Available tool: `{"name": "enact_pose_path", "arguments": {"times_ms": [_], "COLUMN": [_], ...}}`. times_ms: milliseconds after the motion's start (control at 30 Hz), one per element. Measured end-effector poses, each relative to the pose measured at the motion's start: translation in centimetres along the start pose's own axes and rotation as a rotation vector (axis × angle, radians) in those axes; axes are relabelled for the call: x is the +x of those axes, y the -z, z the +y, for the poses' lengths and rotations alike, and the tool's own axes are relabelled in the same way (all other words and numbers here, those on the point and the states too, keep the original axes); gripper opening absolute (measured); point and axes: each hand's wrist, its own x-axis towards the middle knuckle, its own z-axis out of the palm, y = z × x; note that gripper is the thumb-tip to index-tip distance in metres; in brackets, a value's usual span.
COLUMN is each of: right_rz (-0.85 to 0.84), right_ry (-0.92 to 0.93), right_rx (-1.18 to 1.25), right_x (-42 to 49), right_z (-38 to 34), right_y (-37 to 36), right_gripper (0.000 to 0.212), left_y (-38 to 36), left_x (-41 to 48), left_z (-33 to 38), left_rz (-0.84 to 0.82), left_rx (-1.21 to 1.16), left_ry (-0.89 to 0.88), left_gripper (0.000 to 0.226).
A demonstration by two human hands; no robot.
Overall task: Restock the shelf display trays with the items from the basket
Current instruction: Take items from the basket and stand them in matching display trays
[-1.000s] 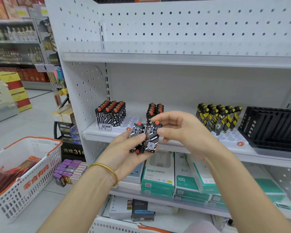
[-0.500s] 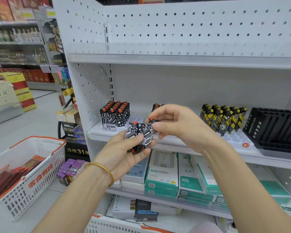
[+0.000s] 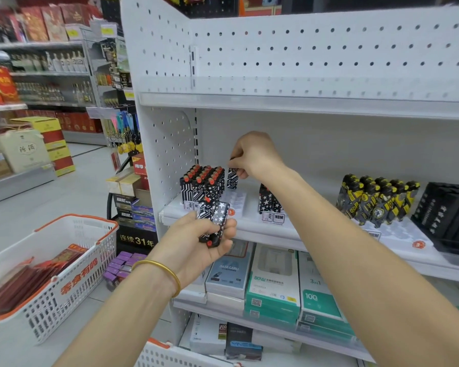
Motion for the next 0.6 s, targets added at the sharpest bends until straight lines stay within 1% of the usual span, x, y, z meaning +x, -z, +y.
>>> {"name": "enact_pose_path", "arguments": {"times_ms": [100, 233, 400, 467, 600], "right_rz": [-0.033, -0.069, -0.127, -0.156, -0.161], "right_ry": [0.002, -0.013, -0.047, -0.011, -0.017], "right_rx": [-0.028, -0.057, 0.021, 0.001, -0.028], "right_x": [0.8, 1.3, 1.4, 1.4, 1.3], "right_z": [-0.1, -0.5, -0.5, -0.4, -0.4], "right_y": [-0.8, -0.9, 0.1, 0.3, -0.5], "right_gripper": [0.017, 0.017, 0.015, 0.016, 0.017], "left_y": [0.3, 0.7, 1.0, 1.0, 1.0], "left_x": [0.1, 0.2, 0.2, 0.2, 0.1], "left_z": [0.1, 0.2, 0.2, 0.1, 0.2], "left_rz": [-0.033, -0.039, -0.039, -0.045, -0.065], "left_rx": [0.002, -0.002, -0.002, -0.003, -0.002], "left_ry": [0.003, 0.007, 0.007, 0.006, 0.007], "left_gripper": [0.026, 0.031, 0.031, 0.031, 0.03]}}
